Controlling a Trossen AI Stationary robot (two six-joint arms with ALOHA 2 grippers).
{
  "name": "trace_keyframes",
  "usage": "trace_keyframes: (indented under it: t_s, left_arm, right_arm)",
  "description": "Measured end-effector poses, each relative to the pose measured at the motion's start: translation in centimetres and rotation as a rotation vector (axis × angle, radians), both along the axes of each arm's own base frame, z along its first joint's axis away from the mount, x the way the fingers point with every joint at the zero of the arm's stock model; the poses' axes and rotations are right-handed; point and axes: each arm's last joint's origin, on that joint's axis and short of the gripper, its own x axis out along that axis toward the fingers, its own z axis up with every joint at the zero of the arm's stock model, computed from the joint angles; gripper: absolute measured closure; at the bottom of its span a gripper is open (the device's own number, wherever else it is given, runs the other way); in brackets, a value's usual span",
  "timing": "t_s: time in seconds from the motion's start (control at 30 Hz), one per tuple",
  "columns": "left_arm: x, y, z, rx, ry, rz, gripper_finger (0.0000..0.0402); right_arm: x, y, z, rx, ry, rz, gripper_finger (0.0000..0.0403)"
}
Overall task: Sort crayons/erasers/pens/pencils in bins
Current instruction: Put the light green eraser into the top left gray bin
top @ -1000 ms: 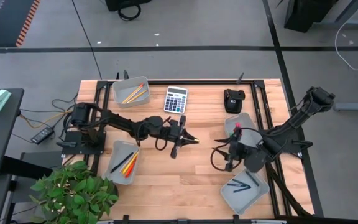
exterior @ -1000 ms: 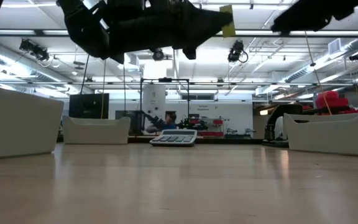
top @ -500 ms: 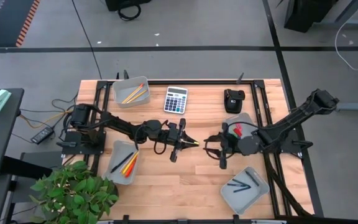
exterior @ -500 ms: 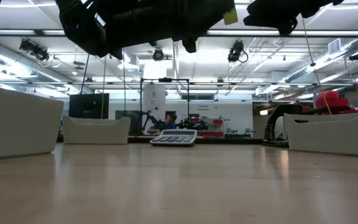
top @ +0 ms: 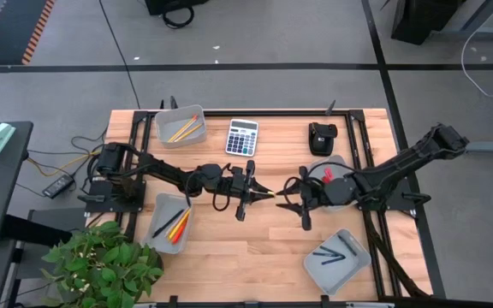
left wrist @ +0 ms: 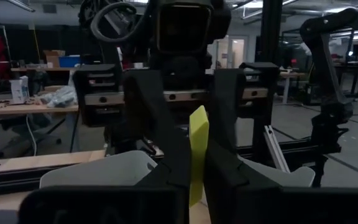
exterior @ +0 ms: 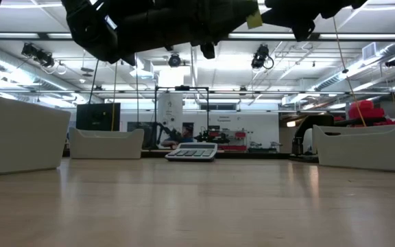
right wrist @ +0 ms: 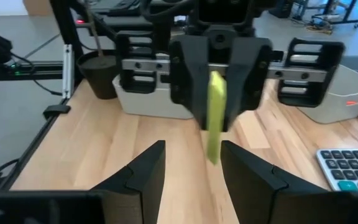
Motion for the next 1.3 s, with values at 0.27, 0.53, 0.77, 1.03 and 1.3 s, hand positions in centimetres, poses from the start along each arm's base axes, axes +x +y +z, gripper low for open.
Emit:
trace_keyframes:
  t_s: [0.27, 0.53, 0.77, 1.03, 1.3]
  left_arm:
    - [0.2, 0.1, 0.3, -0.027, -0.004, 0.050, 0.0365]
    - [1.8, 0.1, 2.2, -0.096, -0.007, 0.060, 0.0376]
    - [1.9, -0.3, 2.3, -0.116, -0.005, 0.048, 0.0362]
    - [1.9, -0.6, 2.4, -0.116, -0.005, 0.036, 0.0377]
    - [1.9, -0.6, 2.3, -0.118, -0.004, 0.038, 0.0358]
  right_arm:
    - [0.2, -0.6, 0.0, 0.002, 0.000, -0.027, 0.0238]
    - [0.2, -0.7, -0.2, 0.010, 0.019, -0.024, 0.0238]
    - [0.1, -0.6, -0.3, 0.010, 0.028, -0.010, 0.0238]
    - [0.1, -0.6, -0.3, -0.005, 0.028, -0.006, 0.0238]
    - [0.2, -0.7, -0.2, -0.042, 0.019, -0.004, 0.0238]
